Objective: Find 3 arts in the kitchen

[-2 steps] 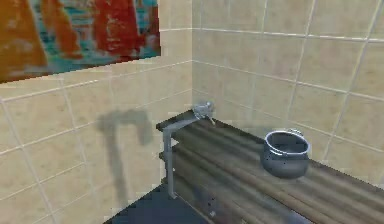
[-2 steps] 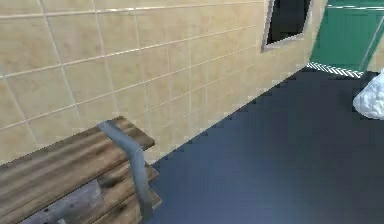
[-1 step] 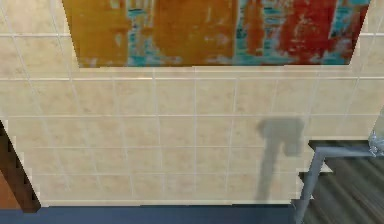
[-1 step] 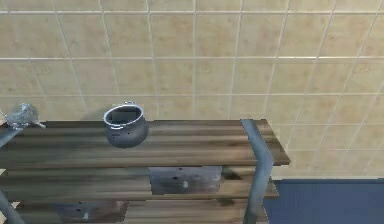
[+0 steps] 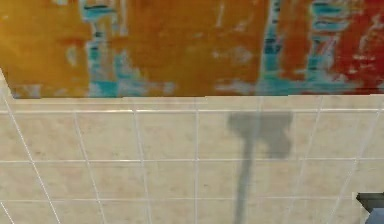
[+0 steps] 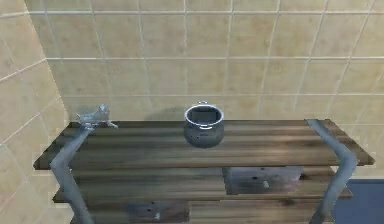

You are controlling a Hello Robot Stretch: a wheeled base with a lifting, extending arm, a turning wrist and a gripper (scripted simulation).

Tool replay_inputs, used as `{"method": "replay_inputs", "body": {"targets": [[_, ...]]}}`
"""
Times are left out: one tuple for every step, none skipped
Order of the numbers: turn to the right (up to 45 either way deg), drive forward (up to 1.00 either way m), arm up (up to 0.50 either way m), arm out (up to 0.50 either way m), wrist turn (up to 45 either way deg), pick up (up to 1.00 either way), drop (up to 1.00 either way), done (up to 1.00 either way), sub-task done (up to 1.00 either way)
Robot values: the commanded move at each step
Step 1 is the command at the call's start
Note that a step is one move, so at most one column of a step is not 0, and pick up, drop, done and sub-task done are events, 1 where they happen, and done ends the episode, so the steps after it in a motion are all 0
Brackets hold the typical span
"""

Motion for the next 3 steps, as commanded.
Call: {"method": "replay_inputs", "body": {"targets": [[0.0, 0.0, 0.0, 0.0, 0.0, 0.0, 0.0, 0.0, 1.0], [45.0, 0.0, 0.0, 0.0, 0.0, 0.0, 0.0, 0.0, 0.0], [42.0, 0.0, 0.0, 0.0, 0.0, 0.0, 0.0, 0.0, 0.0]]}}
